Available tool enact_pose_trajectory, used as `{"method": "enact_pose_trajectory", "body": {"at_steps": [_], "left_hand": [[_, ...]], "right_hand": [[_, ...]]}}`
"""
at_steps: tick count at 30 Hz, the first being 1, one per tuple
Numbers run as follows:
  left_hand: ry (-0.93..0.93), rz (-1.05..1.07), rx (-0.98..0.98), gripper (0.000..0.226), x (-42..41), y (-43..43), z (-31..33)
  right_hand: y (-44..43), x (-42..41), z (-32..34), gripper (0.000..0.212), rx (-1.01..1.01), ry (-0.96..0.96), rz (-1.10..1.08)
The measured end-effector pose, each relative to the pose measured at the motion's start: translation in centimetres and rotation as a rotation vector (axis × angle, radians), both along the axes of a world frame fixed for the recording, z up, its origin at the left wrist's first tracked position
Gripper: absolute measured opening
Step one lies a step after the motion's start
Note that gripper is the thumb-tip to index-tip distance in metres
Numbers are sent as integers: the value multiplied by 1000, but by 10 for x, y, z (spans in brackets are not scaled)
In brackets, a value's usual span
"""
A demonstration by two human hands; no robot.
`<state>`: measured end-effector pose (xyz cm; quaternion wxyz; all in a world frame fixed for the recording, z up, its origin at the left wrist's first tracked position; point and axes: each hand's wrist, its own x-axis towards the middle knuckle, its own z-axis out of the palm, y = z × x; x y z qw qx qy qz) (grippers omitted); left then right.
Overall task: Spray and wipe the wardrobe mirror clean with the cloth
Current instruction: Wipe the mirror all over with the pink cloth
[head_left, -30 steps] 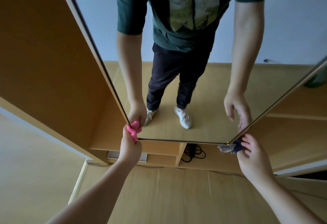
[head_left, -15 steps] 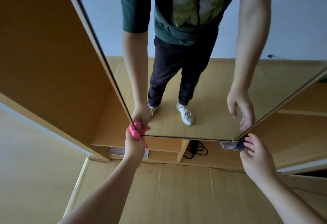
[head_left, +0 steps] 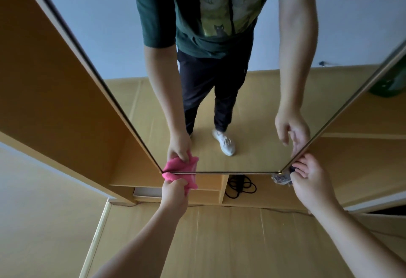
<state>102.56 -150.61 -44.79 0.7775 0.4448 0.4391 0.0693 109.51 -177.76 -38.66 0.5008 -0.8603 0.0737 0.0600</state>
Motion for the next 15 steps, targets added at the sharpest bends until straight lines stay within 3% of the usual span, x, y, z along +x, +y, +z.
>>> {"method": "enact_pose_trajectory", "body": {"at_steps": [7,15], "left_hand": [[-18,-111,-18,37,8,-36,-9],[-35,-190,-8,36,15,-65,-16]], "right_hand": [[-9,-2,-2,47,-73,5,52],[-14,-3,-9,52,-6,16,74]]}}
